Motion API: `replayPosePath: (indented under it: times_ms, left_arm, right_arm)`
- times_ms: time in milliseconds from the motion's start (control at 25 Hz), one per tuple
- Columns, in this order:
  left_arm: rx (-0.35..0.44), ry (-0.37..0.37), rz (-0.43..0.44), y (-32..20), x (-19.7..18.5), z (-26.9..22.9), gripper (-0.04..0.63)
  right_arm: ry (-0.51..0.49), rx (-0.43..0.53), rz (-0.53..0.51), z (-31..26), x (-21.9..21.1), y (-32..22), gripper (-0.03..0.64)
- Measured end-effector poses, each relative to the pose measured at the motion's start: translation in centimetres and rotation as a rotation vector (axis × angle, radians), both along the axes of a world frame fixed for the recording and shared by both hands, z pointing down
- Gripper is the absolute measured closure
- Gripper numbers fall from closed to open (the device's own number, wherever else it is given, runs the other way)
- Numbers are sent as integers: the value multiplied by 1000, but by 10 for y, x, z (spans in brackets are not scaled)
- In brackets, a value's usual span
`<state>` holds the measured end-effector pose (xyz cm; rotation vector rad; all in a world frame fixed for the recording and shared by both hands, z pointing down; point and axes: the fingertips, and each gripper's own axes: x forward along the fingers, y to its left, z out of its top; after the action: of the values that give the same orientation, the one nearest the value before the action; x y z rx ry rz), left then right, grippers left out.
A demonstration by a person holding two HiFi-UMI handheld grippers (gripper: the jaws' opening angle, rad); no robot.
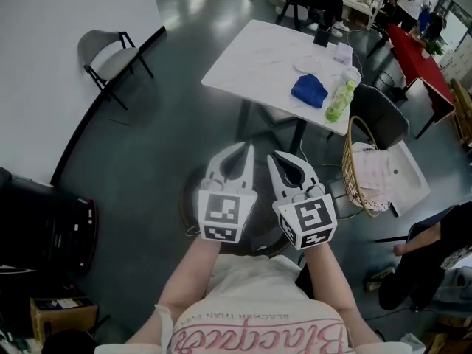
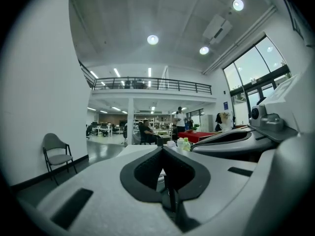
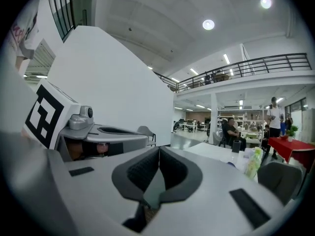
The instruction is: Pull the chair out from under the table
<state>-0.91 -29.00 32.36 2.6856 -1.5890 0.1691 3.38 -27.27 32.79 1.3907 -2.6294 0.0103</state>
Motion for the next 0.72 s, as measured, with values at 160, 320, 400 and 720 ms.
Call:
replayPosePath:
  times_ms: [160, 320, 400, 720]
  left_arm:
    - [3, -4, 10, 3, 2, 1, 594]
    - [9, -14, 22, 6, 3, 0, 594]
    - [16, -23, 32, 7, 5, 0, 594]
    - [14, -16, 47, 10, 6, -1, 594]
  right_arm:
    - [-14, 16, -16, -3, -3, 3, 614]
    - [-4, 19, -24, -3, -7, 5, 614]
    - [-3, 19, -21, -2, -8, 6, 614]
    - [-3, 19, -6, -2, -6, 9, 614]
